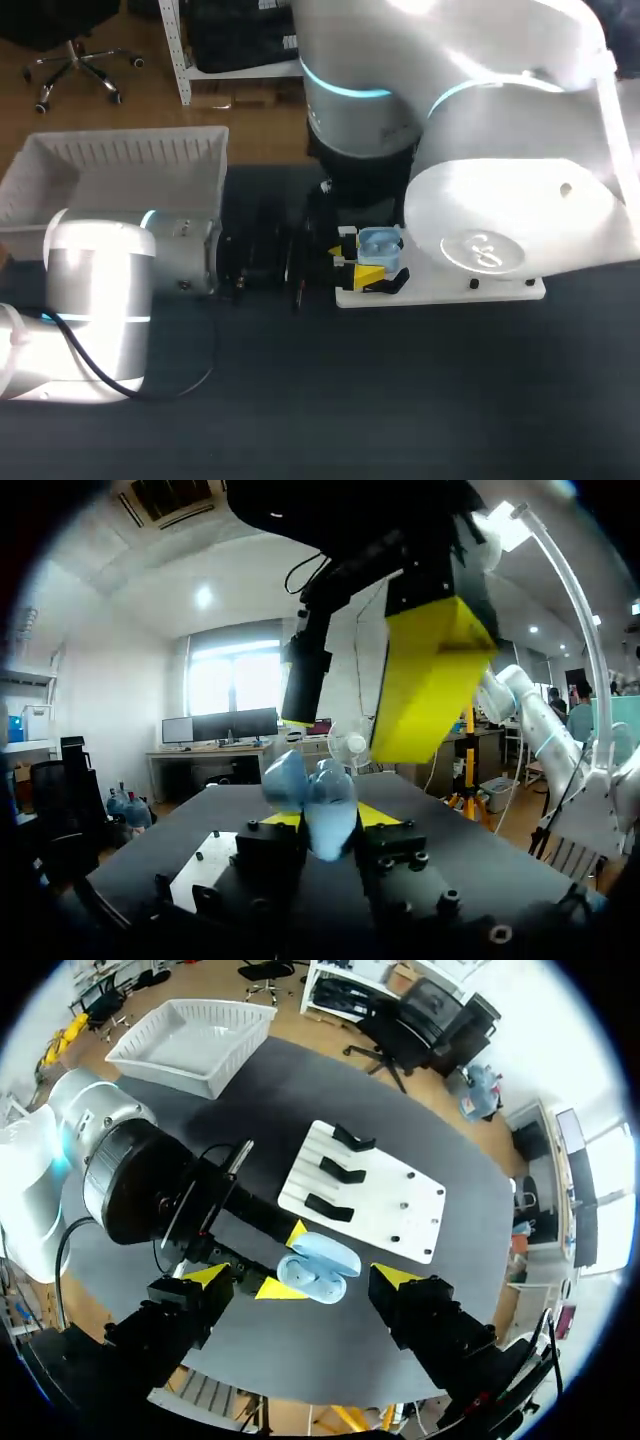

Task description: Pick up each earbud case from the left stands, insert the matching earbuds, close the lid, and place the case in the box.

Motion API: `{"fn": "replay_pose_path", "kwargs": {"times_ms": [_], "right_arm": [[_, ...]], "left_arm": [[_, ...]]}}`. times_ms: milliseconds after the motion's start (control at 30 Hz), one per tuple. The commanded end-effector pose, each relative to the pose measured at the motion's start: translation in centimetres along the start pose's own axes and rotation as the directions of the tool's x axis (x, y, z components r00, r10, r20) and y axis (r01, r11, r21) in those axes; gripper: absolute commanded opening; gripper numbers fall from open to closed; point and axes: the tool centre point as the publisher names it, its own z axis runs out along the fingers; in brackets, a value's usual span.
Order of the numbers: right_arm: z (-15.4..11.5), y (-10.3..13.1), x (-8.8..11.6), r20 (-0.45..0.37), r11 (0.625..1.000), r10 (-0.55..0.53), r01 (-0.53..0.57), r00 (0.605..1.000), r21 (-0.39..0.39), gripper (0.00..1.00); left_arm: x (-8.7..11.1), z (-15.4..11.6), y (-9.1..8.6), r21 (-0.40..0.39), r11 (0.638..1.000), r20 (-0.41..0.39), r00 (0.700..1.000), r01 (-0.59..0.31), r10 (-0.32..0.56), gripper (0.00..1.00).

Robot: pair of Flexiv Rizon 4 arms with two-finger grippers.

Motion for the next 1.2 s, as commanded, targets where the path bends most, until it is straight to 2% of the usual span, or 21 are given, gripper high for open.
{"fn": "replay_pose_path", "kwargs": {"times_ms": [33,200,467,767,1200], "right_arm": [[-0.6,-1.8,0.0,-0.008,0.995,0.101,-0.101,0.995,-0.012,1.0],[-0.1,-5.2,-1.4,-0.015,0.956,0.288,-0.289,0.957,-0.049,1.0],[1.0,-7.8,-2.4,-0.046,0.93,0.365,-0.366,0.93,-0.031,1.0],[3.5,-7.5,-1.4,-0.118,0.934,0.353,-0.356,0.928,-0.005,1.0],[3.6,-6.2,0.5,-0.158,0.942,0.328,-0.335,0.931,-0.018,1.0]], "left_arm": [[0.1,0.1,-0.2,-0.01,1.0,0.003,1.0,-0.005,0.005,0.0],[0.1,0.1,-0.2,-0.01,1.0,0.003,1.0,-0.005,0.005,0.0],[0.1,0.1,-0.2,-0.01,1.0,0.003,1.0,-0.005,0.005,0.0],[0.1,0.1,-0.2,-0.01,1.0,0.003,1.0,-0.005,0.005,0.0],[0.1,0.1,-0.2,-0.01,1.0,0.003,1.0,-0.005,0.005,0.0]]}}
